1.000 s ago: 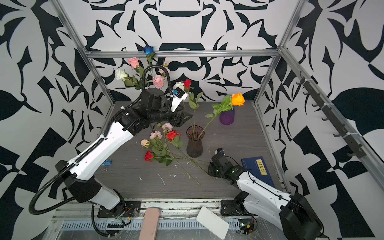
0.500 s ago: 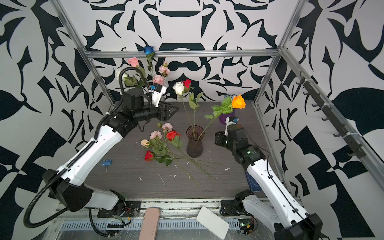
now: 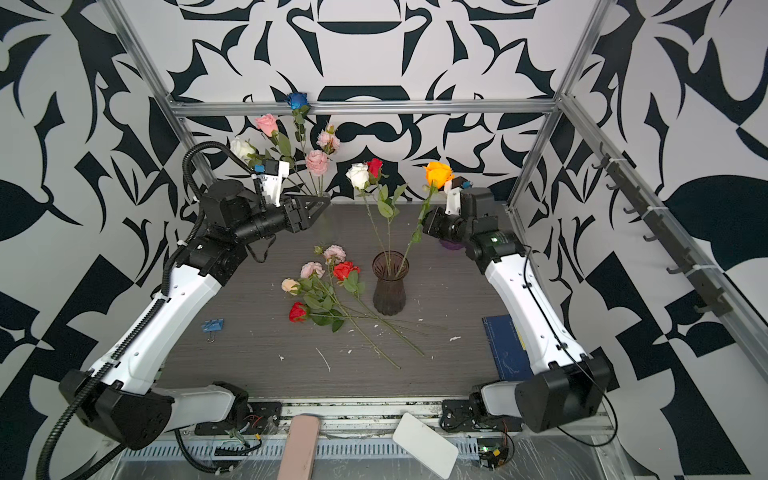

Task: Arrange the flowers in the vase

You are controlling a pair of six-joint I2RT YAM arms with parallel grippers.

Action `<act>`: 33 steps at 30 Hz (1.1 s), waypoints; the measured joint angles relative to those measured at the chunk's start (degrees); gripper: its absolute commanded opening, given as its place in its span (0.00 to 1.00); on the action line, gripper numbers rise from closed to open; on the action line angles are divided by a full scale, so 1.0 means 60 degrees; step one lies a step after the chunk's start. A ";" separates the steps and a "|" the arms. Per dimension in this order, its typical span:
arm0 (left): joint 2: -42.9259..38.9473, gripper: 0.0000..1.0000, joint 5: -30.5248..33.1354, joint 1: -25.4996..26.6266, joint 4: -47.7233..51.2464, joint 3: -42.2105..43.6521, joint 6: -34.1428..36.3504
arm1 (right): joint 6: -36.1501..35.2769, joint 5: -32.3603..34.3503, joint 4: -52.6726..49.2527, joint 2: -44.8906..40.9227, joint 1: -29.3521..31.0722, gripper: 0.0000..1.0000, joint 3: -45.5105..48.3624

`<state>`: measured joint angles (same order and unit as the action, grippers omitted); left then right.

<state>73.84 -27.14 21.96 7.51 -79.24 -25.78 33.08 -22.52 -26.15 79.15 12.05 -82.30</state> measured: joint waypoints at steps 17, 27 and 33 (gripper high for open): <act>-0.0681 0.66 -0.0215 -0.0240 0.0044 0.0197 -0.0193 | 0.0284 0.0015 -0.0157 -0.0437 -0.0044 0.02 -0.0058; -0.0780 0.66 -0.0240 -0.0240 0.0011 0.0619 -0.0404 | 0.0426 0.1158 -0.0885 -0.2244 -0.0055 0.11 0.1319; -0.0892 0.66 -0.0237 -0.0240 0.0000 0.0936 -0.0539 | 0.1053 0.1016 -0.0718 -0.3566 -0.0044 0.16 0.3049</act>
<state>68.49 -28.56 20.51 7.51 -73.63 -29.02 39.40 -16.43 -30.46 57.76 11.79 -64.01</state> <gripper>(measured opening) 0.663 0.149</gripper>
